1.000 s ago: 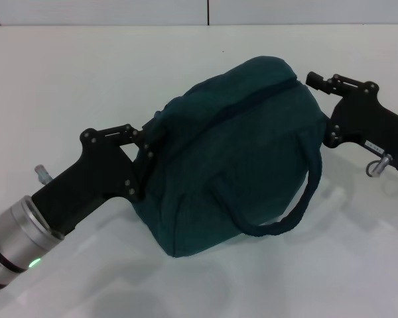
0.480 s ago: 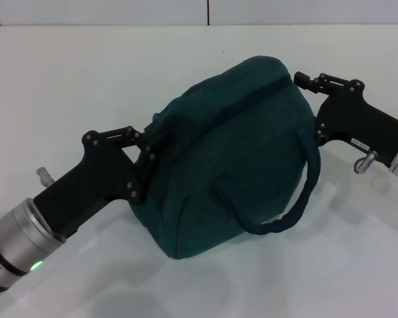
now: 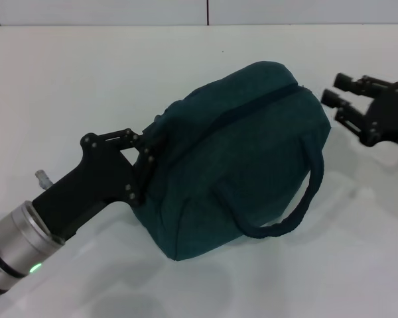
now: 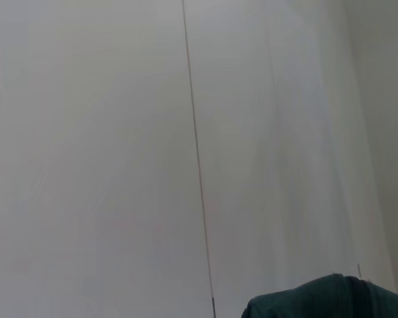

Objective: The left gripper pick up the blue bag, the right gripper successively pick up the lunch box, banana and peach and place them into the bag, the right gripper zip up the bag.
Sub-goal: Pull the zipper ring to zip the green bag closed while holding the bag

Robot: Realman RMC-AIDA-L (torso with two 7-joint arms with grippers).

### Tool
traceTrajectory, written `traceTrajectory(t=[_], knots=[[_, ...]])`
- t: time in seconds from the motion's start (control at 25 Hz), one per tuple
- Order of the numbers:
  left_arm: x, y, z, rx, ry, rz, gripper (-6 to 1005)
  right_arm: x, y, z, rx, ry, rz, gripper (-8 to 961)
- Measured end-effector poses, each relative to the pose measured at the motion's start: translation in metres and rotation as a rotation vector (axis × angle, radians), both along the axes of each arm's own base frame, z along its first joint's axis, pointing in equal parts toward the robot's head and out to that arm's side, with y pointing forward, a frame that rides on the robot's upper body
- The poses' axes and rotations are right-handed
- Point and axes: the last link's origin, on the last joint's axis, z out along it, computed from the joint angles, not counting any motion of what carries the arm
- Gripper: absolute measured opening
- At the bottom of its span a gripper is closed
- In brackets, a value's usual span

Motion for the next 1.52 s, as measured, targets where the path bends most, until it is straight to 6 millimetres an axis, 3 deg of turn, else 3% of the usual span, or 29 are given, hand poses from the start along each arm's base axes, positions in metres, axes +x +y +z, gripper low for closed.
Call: traceTrajectory(t=[0.32, 0.56, 0.72, 0.88, 1.08, 1.28, 1.4, 1.52], knots=[[0.003, 0.004, 0.0, -0.007, 0.007, -0.021, 47, -0.017, 0.032, 0.012, -0.216, -0.08, -0.017, 328], [0.004, 0.005, 0.0, -0.008, 0.01, -0.025, 48, -0.023, 0.054, 0.012, -0.206, -0.134, -0.066, 328], [0.003, 0.004, 0.002, -0.002, 0.006, -0.027, 48, -0.018, 0.054, 0.009, -0.172, -0.138, -0.091, 328], [0.003, 0.006, 0.004, 0.021, -0.01, -0.012, 48, -0.011, 0.041, -0.005, -0.208, -0.172, -0.085, 328], [0.006, 0.004, 0.006, 0.072, -0.035, -0.008, 48, -0.003, 0.034, -0.002, -0.166, -0.139, -0.102, 327], [0.004, 0.002, 0.01, 0.085, -0.102, 0.035, 128, 0.002, 0.023, 0.0, -0.113, -0.111, -0.103, 327], [0.005, 0.004, 0.021, 0.035, -0.191, 0.044, 355, 0.003, 0.02, -0.002, -0.11, -0.107, -0.099, 327], [0.011, 0.017, 0.033, -0.051, -0.253, 0.023, 419, 0.004, 0.018, -0.004, -0.108, -0.11, -0.098, 327]])
